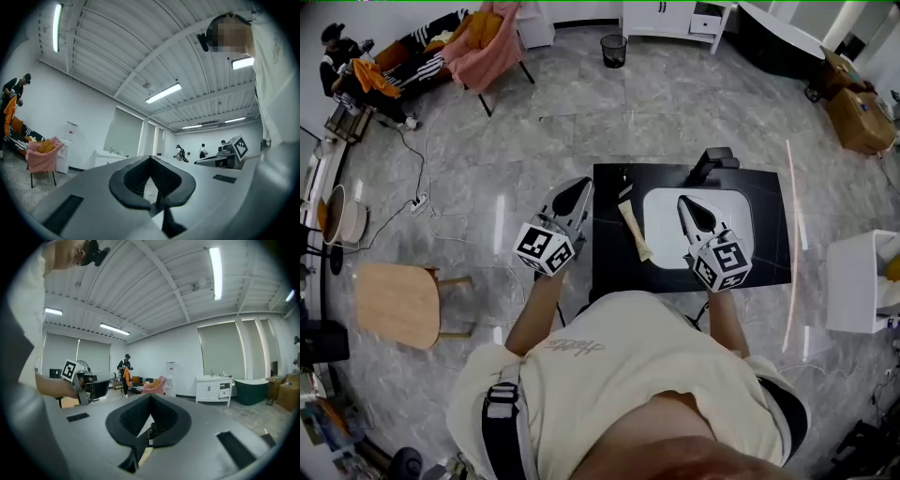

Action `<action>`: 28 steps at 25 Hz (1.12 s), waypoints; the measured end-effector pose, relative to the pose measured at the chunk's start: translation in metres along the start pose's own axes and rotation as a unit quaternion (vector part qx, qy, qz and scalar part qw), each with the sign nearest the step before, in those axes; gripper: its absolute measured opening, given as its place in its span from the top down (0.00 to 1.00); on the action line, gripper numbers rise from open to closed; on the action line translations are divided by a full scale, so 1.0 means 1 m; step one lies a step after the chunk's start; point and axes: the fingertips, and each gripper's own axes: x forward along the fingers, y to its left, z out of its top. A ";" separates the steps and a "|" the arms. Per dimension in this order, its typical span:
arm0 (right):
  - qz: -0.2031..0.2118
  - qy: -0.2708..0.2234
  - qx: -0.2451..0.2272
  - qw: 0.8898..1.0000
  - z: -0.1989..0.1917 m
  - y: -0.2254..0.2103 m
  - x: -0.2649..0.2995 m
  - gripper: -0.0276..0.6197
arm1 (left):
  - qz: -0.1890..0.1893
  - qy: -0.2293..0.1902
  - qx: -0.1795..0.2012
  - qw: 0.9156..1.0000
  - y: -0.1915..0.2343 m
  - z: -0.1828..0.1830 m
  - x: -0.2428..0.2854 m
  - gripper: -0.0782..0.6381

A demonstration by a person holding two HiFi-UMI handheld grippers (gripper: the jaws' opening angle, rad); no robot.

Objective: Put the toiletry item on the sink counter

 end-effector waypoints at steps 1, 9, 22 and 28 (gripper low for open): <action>0.000 -0.004 -0.008 1.000 0.004 0.001 -0.001 0.96 | 0.000 -0.001 0.001 1.000 -0.001 0.001 0.000 0.89; -0.005 -0.052 -0.029 0.998 0.036 0.006 -0.002 0.96 | 0.004 -0.006 0.023 1.000 -0.001 0.013 -0.006 0.89; 0.013 -0.060 -0.041 0.997 0.043 0.019 0.012 0.97 | 0.020 0.004 0.023 1.000 0.008 0.005 -0.017 0.89; 0.010 -0.046 -0.039 0.998 0.031 0.022 0.011 0.97 | 0.006 0.011 0.013 1.000 0.007 -0.004 -0.011 0.89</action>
